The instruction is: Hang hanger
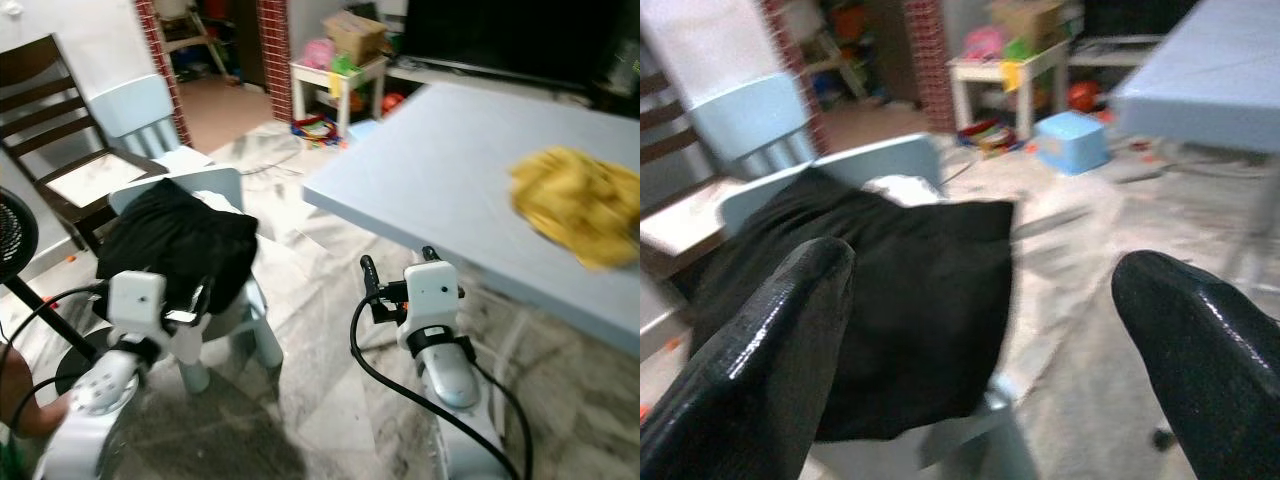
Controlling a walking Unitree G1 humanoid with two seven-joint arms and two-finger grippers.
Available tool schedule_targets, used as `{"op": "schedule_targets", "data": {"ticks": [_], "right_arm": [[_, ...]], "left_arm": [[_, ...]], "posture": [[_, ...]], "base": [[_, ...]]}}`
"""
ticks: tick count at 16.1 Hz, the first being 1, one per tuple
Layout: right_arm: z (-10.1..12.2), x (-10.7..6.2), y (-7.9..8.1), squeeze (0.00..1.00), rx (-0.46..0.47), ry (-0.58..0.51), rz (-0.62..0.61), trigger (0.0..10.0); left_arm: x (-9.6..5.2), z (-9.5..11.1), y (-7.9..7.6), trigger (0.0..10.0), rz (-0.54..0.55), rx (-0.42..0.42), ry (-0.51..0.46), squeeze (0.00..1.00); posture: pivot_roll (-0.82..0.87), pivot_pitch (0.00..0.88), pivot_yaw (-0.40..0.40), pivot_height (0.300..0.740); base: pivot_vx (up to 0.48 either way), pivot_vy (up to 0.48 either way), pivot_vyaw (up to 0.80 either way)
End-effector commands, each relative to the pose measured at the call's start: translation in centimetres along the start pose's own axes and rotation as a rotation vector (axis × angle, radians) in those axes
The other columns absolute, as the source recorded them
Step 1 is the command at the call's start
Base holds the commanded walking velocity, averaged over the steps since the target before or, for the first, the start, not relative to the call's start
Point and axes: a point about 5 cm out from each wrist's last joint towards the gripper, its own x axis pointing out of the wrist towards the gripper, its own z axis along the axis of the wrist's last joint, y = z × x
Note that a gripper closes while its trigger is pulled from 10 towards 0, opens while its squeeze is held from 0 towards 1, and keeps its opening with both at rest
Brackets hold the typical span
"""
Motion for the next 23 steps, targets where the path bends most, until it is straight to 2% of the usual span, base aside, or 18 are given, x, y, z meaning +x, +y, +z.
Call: {"op": "schedule_targets", "data": {"ticks": [1, 5, 8, 11, 16, 21, 23], "right_arm": [[0.1, -0.5, -1.5, 0.00, -0.013, -0.007, -0.060, 10.0], [-0.5, -0.8, -2.7, 0.00, -0.041, -0.005, -0.122, 10.0], [-0.9, -1.0, -3.5, 0.00, -0.075, -0.013, -0.183, 10.0], [-1.2, -1.2, -2.7, 0.00, -0.127, 0.002, -0.136, 10.0], [-2.0, -2.0, -2.3, 0.00, -0.141, 0.031, -0.094, 10.0], [-1.6, -1.5, -2.6, 0.00, -0.136, 0.018, -0.116, 10.0], [-1.9, -1.5, -2.4, 0.00, -0.167, 0.033, -0.103, 10.0]], "left_arm": [[0.0, 0.5, 0.1, 10.0, 0.007, -0.001, -0.032, 0.00], [-0.1, 0.1, 0.3, 10.0, 0.000, 0.026, -0.038, 0.00], [0.1, 0.1, 1.4, 10.0, 0.000, 0.051, -0.049, 0.00], [0.3, 0.2, 1.5, 10.0, 0.005, 0.068, -0.050, 0.00], [-0.6, -0.6, 0.7, 10.0, 0.014, 0.046, -0.028, 0.00], [-0.4, -0.6, 1.1, 10.0, 0.027, 0.061, -0.033, 0.00], [-0.4, -0.7, 1.1, 10.0, 0.029, 0.066, -0.029, 0.00]], "posture": [[-0.01, 0.000, 0.034, 0.740], [0.02, 0.000, 0.084, 0.740], [0.03, 0.000, 0.109, 0.740], [0.02, 0.000, 0.095, 0.740], [0.01, 0.000, 0.067, 0.740], [0.00, 0.000, 0.055, 0.740], [0.00, 0.000, 0.050, 0.740]], "base": [[0.000, 0.000, 0.00], [0.000, 0.000, 0.00], [0.000, 0.000, 0.00], [0.000, 0.000, 0.00], [0.000, 0.000, 0.74], [0.000, 0.000, 0.00], [0.000, 0.000, 0.00]]}}
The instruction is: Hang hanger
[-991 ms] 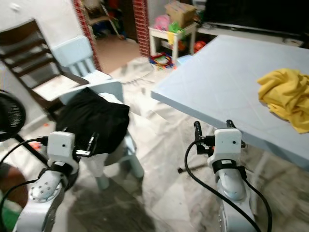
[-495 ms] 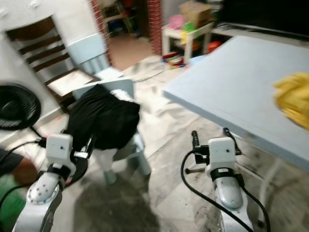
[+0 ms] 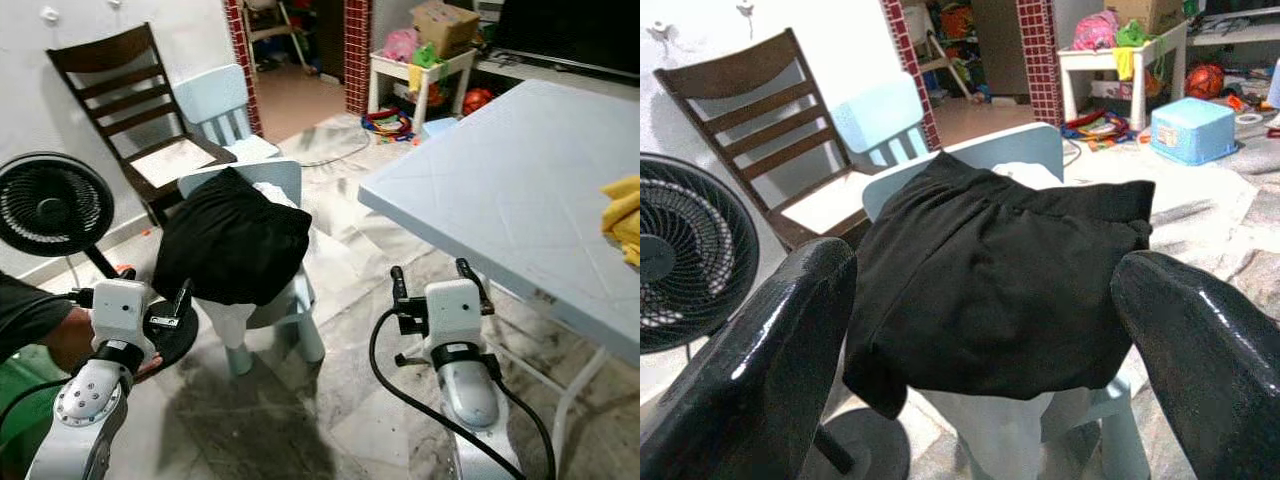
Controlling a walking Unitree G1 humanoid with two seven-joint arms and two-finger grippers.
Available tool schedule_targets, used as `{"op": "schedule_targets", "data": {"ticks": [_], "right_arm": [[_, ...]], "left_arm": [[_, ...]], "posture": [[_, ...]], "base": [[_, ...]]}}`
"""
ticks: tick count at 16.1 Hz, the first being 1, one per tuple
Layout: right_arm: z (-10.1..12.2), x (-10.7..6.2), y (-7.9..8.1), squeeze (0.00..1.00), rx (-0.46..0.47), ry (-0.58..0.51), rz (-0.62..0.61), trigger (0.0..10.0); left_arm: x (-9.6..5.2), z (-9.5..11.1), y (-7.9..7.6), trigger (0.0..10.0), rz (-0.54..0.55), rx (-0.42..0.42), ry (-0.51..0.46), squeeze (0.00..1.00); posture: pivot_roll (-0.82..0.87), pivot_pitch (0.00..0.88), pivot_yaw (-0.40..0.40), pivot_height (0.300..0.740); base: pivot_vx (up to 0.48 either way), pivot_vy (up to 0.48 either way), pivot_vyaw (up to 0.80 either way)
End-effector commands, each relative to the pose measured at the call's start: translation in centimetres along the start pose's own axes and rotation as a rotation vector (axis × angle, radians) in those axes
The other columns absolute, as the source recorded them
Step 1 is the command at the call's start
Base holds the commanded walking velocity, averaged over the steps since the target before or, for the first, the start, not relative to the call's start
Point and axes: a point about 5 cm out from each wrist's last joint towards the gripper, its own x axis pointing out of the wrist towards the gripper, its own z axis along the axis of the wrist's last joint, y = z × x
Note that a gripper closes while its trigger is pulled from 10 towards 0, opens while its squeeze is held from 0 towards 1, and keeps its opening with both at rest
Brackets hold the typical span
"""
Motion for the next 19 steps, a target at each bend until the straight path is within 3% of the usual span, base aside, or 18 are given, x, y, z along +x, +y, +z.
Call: {"op": "schedule_targets", "data": {"ticks": [1, 6, 13, 15, 19], "right_arm": [[0.1, 0.2, 0.4, 0.00, -0.073, -0.011, 0.032, 10.0], [-0.4, 0.5, -0.1, 0.00, -0.140, 0.006, -0.004, 10.0], [-0.6, 0.9, 1.2, 0.00, -0.098, -0.014, -0.052, 10.0], [-0.6, 0.9, 1.3, 0.00, -0.101, -0.018, -0.042, 10.0], [0.0, 2.0, 0.1, 0.00, -0.151, -0.040, 0.013, 10.0]], "left_arm": [[0.0, -0.1, 0.2, 10.0, 0.006, 0.023, 0.005, 0.00], [0.3, 0.4, -0.4, 10.0, -0.009, 0.024, -0.016, 0.00], [1.4, 1.4, -0.7, 10.0, -0.064, 0.040, -0.043, 0.00], [1.6, 1.3, -0.7, 10.0, -0.061, 0.039, -0.043, 0.00], [1.0, 0.6, -1.9, 10.0, -0.021, -0.014, -0.031, 0.00]], "posture": [[0.00, 0.002, 0.044, 0.740], [0.01, 0.021, 0.037, 0.740], [0.03, 0.010, 0.102, 0.740], [0.02, 0.007, 0.093, 0.740], [0.01, 0.009, -0.001, 0.740]], "base": [[0.000, 0.000, 0.00], [0.000, 0.000, 0.00], [0.000, 0.000, 0.00], [0.000, 0.000, 0.00], [0.000, 0.000, 0.00]]}}
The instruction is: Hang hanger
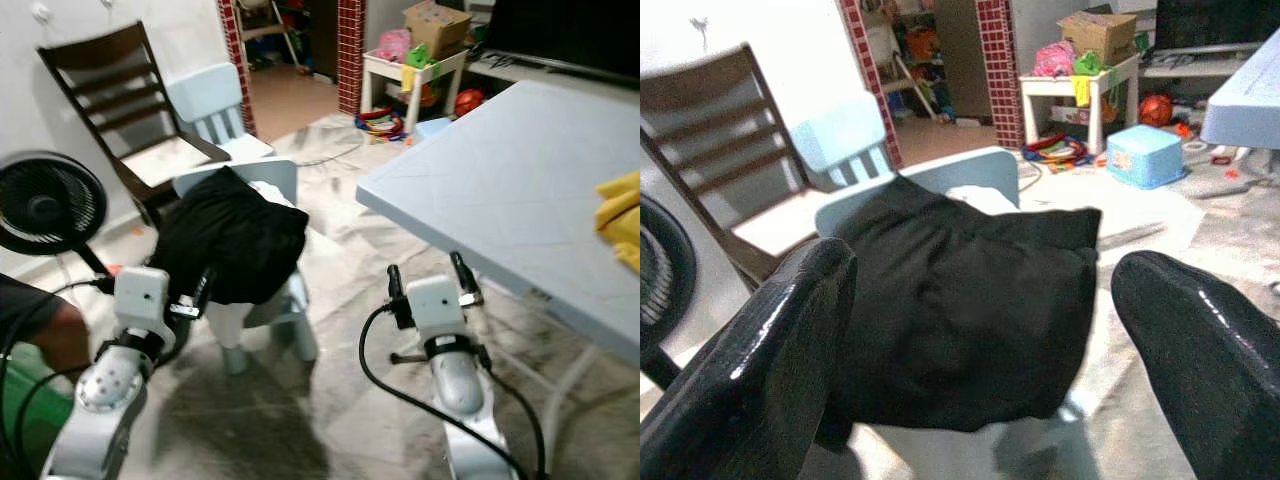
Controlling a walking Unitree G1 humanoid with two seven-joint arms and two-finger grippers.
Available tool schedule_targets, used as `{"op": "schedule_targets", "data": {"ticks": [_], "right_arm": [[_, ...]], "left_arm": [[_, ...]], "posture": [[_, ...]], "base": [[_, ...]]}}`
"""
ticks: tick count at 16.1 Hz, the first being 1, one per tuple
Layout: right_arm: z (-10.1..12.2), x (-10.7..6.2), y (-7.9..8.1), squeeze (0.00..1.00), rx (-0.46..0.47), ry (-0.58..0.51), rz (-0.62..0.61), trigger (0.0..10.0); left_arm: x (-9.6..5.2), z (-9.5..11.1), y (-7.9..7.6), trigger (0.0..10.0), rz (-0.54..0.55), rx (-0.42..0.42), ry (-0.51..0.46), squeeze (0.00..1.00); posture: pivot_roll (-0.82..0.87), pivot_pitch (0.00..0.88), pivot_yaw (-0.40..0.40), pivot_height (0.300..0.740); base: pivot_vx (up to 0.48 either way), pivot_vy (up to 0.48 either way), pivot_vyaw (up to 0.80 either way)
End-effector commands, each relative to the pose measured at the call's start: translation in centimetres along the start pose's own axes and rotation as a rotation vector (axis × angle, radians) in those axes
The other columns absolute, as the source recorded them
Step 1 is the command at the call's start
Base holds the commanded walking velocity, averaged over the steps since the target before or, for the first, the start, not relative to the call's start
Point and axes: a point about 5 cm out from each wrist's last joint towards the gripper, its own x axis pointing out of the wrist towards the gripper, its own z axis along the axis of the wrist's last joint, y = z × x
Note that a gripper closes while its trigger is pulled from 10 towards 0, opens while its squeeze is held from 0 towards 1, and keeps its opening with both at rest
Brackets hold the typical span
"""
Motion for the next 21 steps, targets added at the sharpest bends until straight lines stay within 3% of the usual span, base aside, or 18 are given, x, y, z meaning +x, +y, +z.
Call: {"op": "schedule_targets", "data": {"ticks": [1, 6, 11, 13, 17, 21], "right_arm": [[0.3, 0.5, -0.1, 0.00, 0.002, -0.014, 0.025, 10.0], [0.8, 1.3, 0.7, 0.00, 0.001, -0.032, 0.130, 10.0], [0.6, 1.1, 2.3, 0.00, 0.021, -0.016, 0.220, 10.0], [-0.8, 0.9, 2.4, 0.00, -0.007, 0.061, 0.237, 10.0], [-2.1, 0.6, 2.1, 0.00, 0.067, 0.146, 0.236, 10.0], [-1.9, 0.6, 3.4, 0.00, 0.181, 0.186, 0.267, 10.0]], "left_arm": [[-0.1, -0.3, 0.4, 10.0, 0.035, 0.012, 0.007, 0.00], [-1.0, -0.6, 0.6, 10.0, 0.120, -0.017, 0.015, 0.00], [-1.7, -0.9, 0.7, 10.0, 0.129, -0.010, 0.027, 0.00], [-2.0, -1.1, 1.2, 10.0, 0.147, -0.005, 0.038, 0.00], [-2.5, -1.5, 1.4, 10.0, 0.134, -0.006, 0.056, 0.00], [-1.6, -1.3, 1.5, 10.0, 0.098, 0.006, 0.049, 0.00]], "posture": [[0.01, 0.009, -0.015, 0.740], [0.05, 0.018, -0.111, 0.740], [0.07, 0.029, -0.113, 0.740], [0.06, 0.031, -0.108, 0.740], [0.05, 0.036, -0.089, 0.740], [0.06, 0.029, -0.090, 0.740]], "base": [[0.000, 0.000, 0.00], [0.000, 0.000, 0.00], [0.000, 0.000, 0.00], [0.000, 0.000, 0.00], [0.000, 0.000, 0.00], [0.000, 0.000, 0.00]]}}
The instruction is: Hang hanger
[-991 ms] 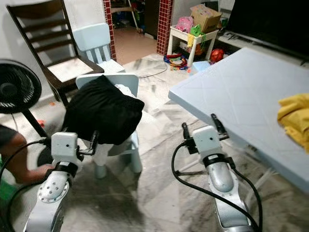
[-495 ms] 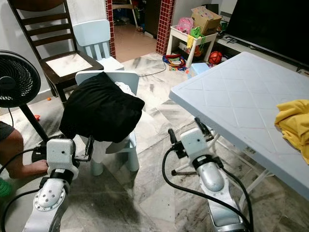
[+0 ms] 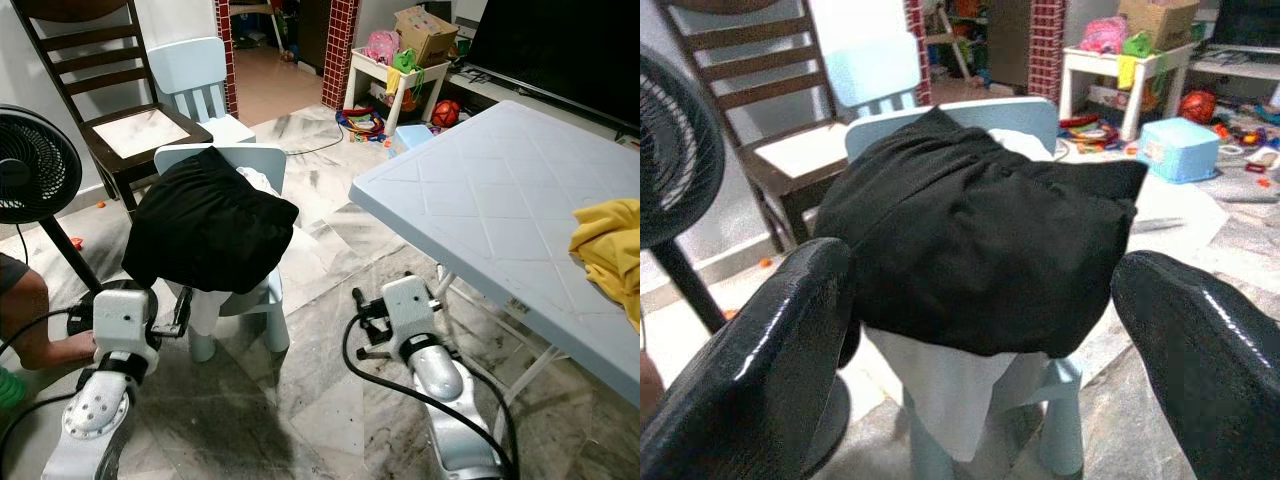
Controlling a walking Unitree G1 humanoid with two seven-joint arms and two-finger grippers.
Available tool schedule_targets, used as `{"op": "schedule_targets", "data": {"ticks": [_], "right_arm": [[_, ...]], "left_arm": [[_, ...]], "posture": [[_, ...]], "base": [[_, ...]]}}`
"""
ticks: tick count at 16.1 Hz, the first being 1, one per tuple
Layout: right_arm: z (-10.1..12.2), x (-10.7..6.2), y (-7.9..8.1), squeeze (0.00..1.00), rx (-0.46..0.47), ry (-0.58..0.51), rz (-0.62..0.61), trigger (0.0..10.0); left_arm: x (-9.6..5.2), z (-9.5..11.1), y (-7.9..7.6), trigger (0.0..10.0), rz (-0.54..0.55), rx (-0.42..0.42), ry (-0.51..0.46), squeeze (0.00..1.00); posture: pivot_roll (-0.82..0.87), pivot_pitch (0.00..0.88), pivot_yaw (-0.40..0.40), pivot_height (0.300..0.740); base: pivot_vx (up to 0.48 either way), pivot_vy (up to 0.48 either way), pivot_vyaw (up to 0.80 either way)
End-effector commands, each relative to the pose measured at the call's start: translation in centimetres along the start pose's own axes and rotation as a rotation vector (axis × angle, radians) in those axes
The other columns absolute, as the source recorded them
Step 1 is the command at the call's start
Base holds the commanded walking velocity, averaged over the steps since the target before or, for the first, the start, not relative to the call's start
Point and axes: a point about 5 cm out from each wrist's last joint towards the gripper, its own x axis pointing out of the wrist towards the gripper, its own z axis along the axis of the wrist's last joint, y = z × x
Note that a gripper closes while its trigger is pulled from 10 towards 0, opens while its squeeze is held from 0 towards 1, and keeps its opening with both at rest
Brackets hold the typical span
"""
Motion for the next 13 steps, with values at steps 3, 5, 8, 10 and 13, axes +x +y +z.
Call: {"op": "schedule_targets", "data": {"ticks": [3, 5, 8, 10, 13], "right_arm": [[0.4, 0.4, 1.3, 0.00, 0.019, -0.012, 0.054, 10.0], [1.0, 1.0, 1.6, 0.00, 0.040, -0.041, 0.050, 10.0], [1.5, 2.1, 1.8, 0.00, 0.074, -0.067, 0.008, 10.0], [1.5, 2.3, 1.9, 0.00, 0.088, -0.077, -0.020, 10.0], [1.2, 2.0, 2.0, 0.00, 0.085, -0.076, -0.023, 10.0]], "left_arm": [[0.2, 0.2, 0.7, 10.0, 0.017, 0.010, -0.006, 0.00], [0.3, 0.5, 1.0, 10.0, 0.024, 0.019, -0.013, 0.00], [1.0, 1.1, 1.8, 10.0, 0.009, 0.047, -0.029, 0.00], [1.5, 1.5, 1.7, 10.0, -0.026, 0.063, -0.037, 0.00], [2.2, 1.7, 1.1, 10.0, -0.043, 0.053, -0.044, 0.00]], "posture": [[0.09, 0.022, -0.099, 0.740], [0.12, 0.015, -0.082, 0.740], [0.13, 0.000, -0.022, 0.740], [0.13, 0.000, 0.010, 0.740], [0.11, 0.000, 0.014, 0.740]], "base": [[0.000, 0.000, 0.00], [0.000, 0.000, 0.00], [0.000, 0.000, 0.00], [0.000, 0.000, 0.00], [0.000, 0.000, 0.00]]}}
